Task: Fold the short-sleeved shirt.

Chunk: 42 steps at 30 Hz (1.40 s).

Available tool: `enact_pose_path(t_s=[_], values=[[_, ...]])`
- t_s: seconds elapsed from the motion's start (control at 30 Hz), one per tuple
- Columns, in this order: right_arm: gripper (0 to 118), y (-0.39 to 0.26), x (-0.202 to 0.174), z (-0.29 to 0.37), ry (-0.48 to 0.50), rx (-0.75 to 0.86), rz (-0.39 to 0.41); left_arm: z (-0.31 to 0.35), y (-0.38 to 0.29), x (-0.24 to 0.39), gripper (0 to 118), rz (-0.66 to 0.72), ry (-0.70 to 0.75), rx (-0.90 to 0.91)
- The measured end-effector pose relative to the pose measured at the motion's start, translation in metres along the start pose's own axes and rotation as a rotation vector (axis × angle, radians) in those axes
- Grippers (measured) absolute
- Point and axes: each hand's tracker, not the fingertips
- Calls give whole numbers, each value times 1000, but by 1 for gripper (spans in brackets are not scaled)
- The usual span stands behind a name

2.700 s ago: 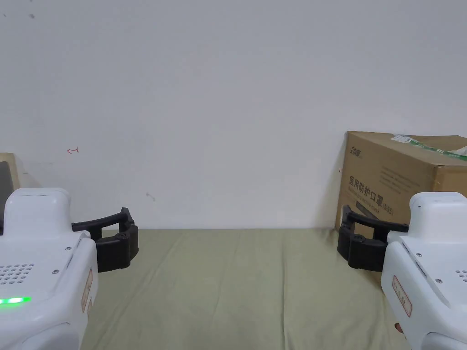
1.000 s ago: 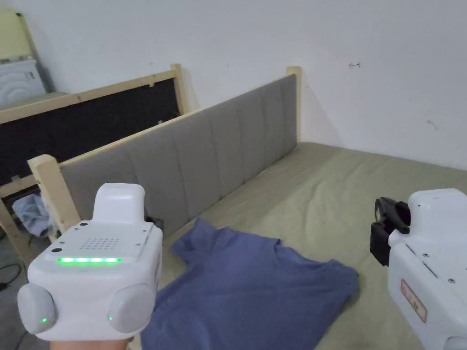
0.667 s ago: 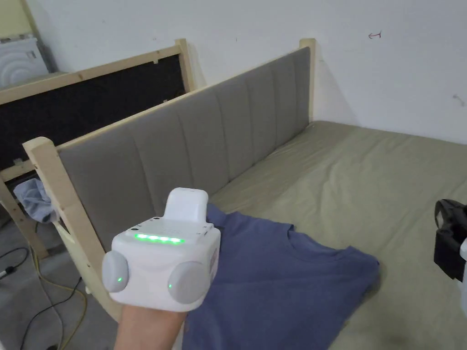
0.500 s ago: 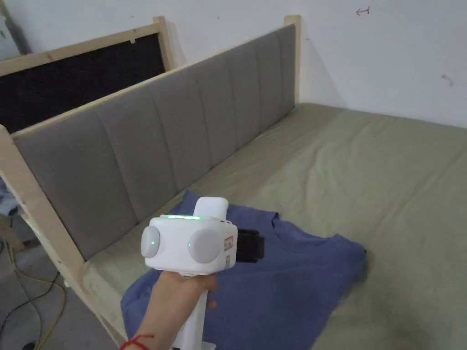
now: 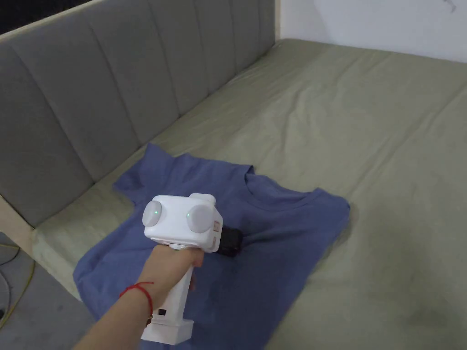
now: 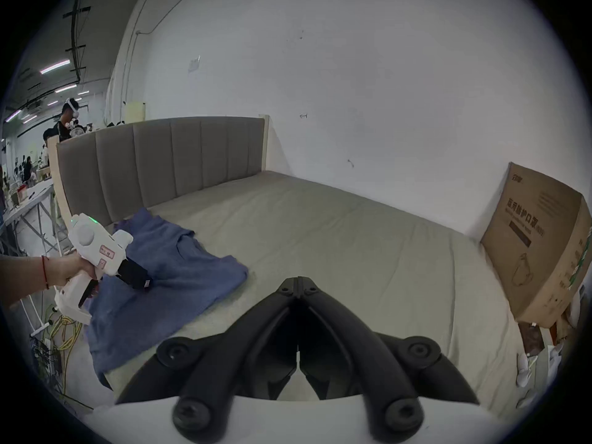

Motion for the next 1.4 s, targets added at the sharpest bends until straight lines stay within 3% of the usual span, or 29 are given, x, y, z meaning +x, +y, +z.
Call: enact_pose_path(t_s=[0.03,0.13,0.4,0.5,0.57,0.83,1.13,1.27,1.4], values=[[0,-1,1,0,1,-4,-3,4,2,1,91,-2,-2,-2],[0,-5,6,3,-6,-7,-11,21,-1,5,0,-16,-19,42],[0,-12,38,19,-42,-18,-50,58,-8,-16,0,95,-95,147],[0,-15,57,36,-77,0,-78,98,-4,9,0,-24,-47,230],[0,-17,72,55,-108,23,-116,123,-1,37,0,-66,-114,266],[0,-49,144,154,-291,40,-173,157,-6,260,0,-428,-343,282],[0,-103,222,263,-575,-12,-244,152,-116,541,0,-864,-627,134],[0,-124,243,290,-663,-29,-284,154,-178,623,0,-1012,-688,94],[0,-143,258,302,-711,-68,-318,147,-225,664,0,-1086,-705,36]])
